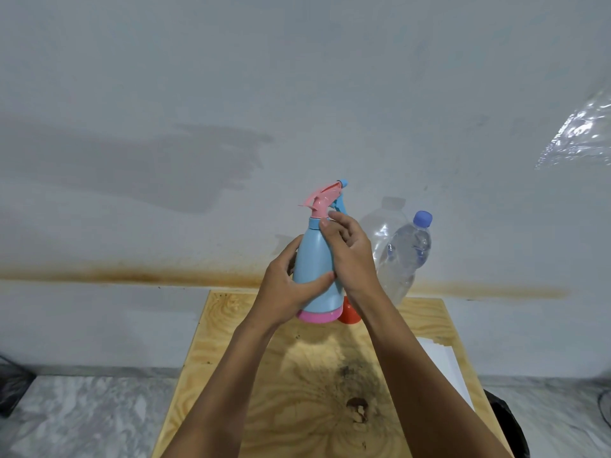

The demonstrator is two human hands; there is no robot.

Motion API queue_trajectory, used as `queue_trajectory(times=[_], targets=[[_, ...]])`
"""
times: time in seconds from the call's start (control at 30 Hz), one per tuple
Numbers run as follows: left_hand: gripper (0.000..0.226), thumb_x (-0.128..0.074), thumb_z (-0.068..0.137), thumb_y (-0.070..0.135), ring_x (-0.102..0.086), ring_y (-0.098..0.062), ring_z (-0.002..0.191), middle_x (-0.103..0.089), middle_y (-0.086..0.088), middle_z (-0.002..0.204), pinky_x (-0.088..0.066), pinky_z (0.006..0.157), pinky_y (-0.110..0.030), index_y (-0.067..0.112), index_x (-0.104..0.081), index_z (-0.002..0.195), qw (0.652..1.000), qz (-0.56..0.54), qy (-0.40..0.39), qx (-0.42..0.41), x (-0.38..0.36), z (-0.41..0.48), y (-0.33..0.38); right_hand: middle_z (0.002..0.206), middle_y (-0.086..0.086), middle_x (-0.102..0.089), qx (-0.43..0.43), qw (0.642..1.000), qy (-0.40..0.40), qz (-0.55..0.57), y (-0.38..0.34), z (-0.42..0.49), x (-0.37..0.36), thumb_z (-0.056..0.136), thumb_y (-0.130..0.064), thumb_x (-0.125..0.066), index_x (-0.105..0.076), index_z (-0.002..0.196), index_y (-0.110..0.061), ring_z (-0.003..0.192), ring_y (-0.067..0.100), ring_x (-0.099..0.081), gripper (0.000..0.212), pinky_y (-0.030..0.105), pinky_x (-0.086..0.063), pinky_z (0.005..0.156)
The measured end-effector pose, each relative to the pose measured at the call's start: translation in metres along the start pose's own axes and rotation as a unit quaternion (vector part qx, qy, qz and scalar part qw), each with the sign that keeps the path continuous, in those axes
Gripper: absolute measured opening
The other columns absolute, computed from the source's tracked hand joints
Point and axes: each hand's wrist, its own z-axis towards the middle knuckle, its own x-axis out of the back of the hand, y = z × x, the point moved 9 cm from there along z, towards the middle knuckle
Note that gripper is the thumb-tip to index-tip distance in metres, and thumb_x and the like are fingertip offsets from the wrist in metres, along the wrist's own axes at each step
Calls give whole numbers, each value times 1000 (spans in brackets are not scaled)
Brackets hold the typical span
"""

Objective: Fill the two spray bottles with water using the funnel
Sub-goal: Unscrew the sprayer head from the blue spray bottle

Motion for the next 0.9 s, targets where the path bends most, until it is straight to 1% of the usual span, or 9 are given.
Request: queue_trajectory(times=[0.07, 0.13, 0.23, 0.33, 0.47, 0.57, 0.63, 0.73, 0.9], targets=[[65, -85, 79, 28, -69, -11, 104, -68, 11, 117, -63, 80, -36, 33, -54, 135, 1000, -3, 3, -1, -1, 1, 0, 106, 4, -72, 5, 1000, 26, -4, -1, -3, 3, 93, -34, -66, -64, 107, -21, 101, 22, -69, 19, 48, -55, 94], [66, -85, 78, 29, -69, -12, 104, -68, 10, 118, -63, 80, -37, 33, -54, 136, 1000, 1, 9, 0, -2, 2, -1, 104, 1, -71, 21, 998, 44, -28, -3, -4, 3, 94, -35, -65, -65, 104, -20, 99, 20, -68, 18, 46, -55, 93], [66, -85, 79, 24, -68, -7, 104, -68, 13, 117, -62, 81, -32, 34, -54, 136, 1000, 3, 7, -4, -6, 2, -1, 103, -7, -69, 55, 994, 58, -74, -8, -5, 3, 83, -42, -76, -65, 107, -21, 97, 9, -66, 34, 33, -57, 89], [64, -84, 79, 23, -68, -5, 104, -69, 16, 115, -62, 81, -30, 37, -54, 133, 1000, 9, 11, -4, -8, 3, -2, 109, -8, -68, 75, 988, 76, -113, -8, -2, 6, 82, -45, -76, -68, 111, -22, 101, 4, -64, 38, 34, -56, 92], [65, -83, 73, 37, -66, -3, 103, -66, 20, 113, -62, 81, -32, 42, -53, 130, 1000, 21, 14, -2, -8, 3, -3, 113, -8, -67, 84, 987, 66, -116, -10, 0, 3, 90, -39, -69, -62, 123, -22, 105, 7, -63, 37, 36, -54, 95], [69, -79, 68, 46, -66, -4, 103, -67, 19, 113, -62, 80, -32, 39, -54, 132, 1000, 22, 20, -8, -6, 2, -1, 106, -10, -67, 85, 990, 66, -88, -10, 0, 3, 91, -37, -69, -59, 113, -27, 103, 9, -64, 26, 40, -54, 95], [65, -81, 69, 43, -66, -3, 102, -67, 20, 112, -62, 79, -30, 43, -54, 129, 999, 27, 23, -8, -4, 3, 0, 105, -11, -67, 86, 989, 65, -96, -10, -1, 1, 90, -38, -70, -61, 109, -27, 102, 7, -64, 24, 38, -54, 94], [62, -85, 77, 23, -66, 0, 100, -67, 25, 108, -60, 76, -24, 52, -52, 120, 999, 35, 17, -11, -4, 3, 1, 106, -11, -66, 93, 985, 73, -124, -13, 0, 0, 84, -43, -76, -63, 111, -24, 99, 3, -63, 35, 29, -56, 88], [69, -86, 76, 28, -65, -4, 106, -65, 17, 116, -61, 82, -28, 35, -52, 135, 999, 29, 27, 10, -2, 5, -10, 107, -7, -71, 91, 986, 64, -128, -12, 4, -3, 90, -43, -68, -68, 113, -20, 100, 9, -66, 33, 38, -56, 91]])
